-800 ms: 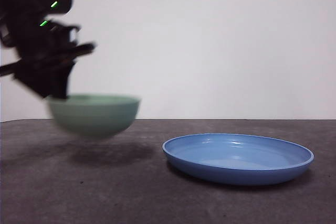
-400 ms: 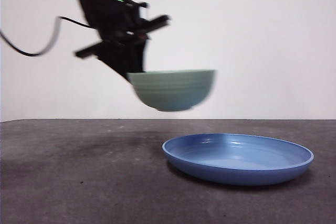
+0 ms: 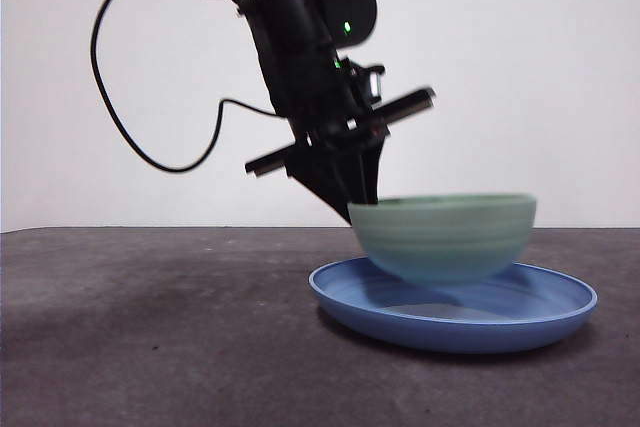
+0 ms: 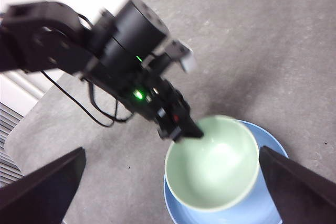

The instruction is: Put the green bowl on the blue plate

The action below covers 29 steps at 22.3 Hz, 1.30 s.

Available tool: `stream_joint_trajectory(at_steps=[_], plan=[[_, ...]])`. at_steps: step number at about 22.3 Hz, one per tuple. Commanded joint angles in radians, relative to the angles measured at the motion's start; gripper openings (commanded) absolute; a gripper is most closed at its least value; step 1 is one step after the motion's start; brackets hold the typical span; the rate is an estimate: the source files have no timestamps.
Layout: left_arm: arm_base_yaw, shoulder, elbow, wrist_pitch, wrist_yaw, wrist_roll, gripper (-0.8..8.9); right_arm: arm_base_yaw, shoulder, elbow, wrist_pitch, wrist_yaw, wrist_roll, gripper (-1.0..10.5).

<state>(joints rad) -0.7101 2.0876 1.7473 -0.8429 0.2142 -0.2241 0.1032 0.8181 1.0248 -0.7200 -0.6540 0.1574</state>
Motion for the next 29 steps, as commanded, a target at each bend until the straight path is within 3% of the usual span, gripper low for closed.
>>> stream_joint_trajectory(at_steps=[1,5,14,19,22,27,29], plan=[[-0.017,0.035,0.029,0.006,0.003,-0.006,0.15,0.002,0.004,0.020,-0.003,0.000,-0.011,6.0],[-0.017,0.042,0.029,0.001,-0.073,-0.005,0.15,0.002,0.004,0.020,-0.023,0.000,-0.017,6.0],[-0.024,0.044,0.029,0.002,-0.072,0.002,0.42,0.002,0.004,0.020,-0.025,0.000,-0.017,6.0],[-0.024,0.044,0.035,0.012,-0.072,-0.002,4.43,0.002,0.004,0.020,-0.025,0.000,-0.016,6.0],[-0.022,0.043,0.122,-0.058,-0.072,0.001,4.71,0.002,0.004,0.020,-0.025,0.000,-0.016,6.0],[-0.024,0.000,0.367,-0.338,-0.072,0.132,4.79,0.002,0.004,0.020,-0.025,0.000,-0.016,6.0],[-0.024,-0.082,0.373,-0.364,-0.072,0.157,5.39,0.002,0.004,0.020,-0.025,0.000,-0.016,6.0]])
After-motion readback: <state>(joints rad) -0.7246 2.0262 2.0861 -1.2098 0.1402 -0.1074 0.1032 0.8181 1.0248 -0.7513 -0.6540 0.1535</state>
